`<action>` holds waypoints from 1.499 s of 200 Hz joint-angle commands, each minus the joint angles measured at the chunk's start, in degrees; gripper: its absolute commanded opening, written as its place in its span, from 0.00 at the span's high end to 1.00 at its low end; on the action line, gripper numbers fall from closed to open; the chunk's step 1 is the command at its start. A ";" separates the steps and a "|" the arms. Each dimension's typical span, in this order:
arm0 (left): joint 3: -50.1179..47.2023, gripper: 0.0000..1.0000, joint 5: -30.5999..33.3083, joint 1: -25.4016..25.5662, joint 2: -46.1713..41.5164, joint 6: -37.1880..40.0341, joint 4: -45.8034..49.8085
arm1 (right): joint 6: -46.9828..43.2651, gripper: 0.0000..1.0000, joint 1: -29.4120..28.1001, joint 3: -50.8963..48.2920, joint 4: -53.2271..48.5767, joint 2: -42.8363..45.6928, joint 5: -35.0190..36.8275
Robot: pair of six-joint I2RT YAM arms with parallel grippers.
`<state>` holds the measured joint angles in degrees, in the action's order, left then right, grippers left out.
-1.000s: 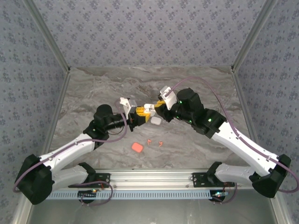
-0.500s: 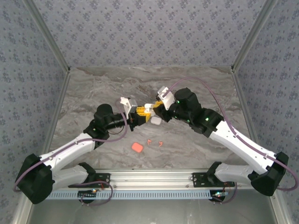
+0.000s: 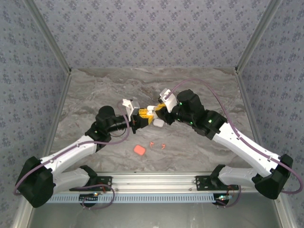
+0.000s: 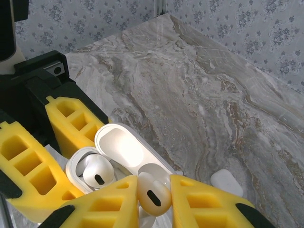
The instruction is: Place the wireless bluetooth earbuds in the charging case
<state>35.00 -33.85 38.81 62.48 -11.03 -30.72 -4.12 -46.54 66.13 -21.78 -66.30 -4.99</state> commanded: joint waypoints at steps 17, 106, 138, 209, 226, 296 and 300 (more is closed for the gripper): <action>1.89 0.96 0.44 0.48 0.19 -1.20 -5.04 | 0.21 0.78 -0.43 -0.91 -1.92 1.11 -1.86; 1.65 0.96 0.53 0.43 0.28 -1.38 -5.49 | -0.45 0.78 -0.37 -2.50 -2.13 2.48 0.61; 1.71 0.96 0.44 0.48 0.36 -1.55 -5.92 | 0.21 0.76 -0.07 -2.89 -1.79 2.62 -2.18; 1.23 0.96 -0.01 0.47 0.45 -1.89 -7.58 | 6.14 0.53 6.67 -1.58 0.40 4.88 -16.67; 0.91 0.96 -0.08 0.46 0.45 -2.24 -8.52 | 7.72 0.47 9.37 -1.40 1.71 6.13 -19.67; 0.90 0.96 -1.30 0.45 0.43 -3.21 -10.79 | 14.50 0.00 16.22 -2.49 3.42 4.07 -34.32; 0.94 0.96 -1.32 0.41 0.50 -3.21 -10.85 | 14.77 0.00 16.21 -2.28 3.41 3.46 -34.99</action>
<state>34.98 -33.80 39.11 63.11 -13.45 -37.71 7.53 -30.59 63.88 -18.90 -60.60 -32.29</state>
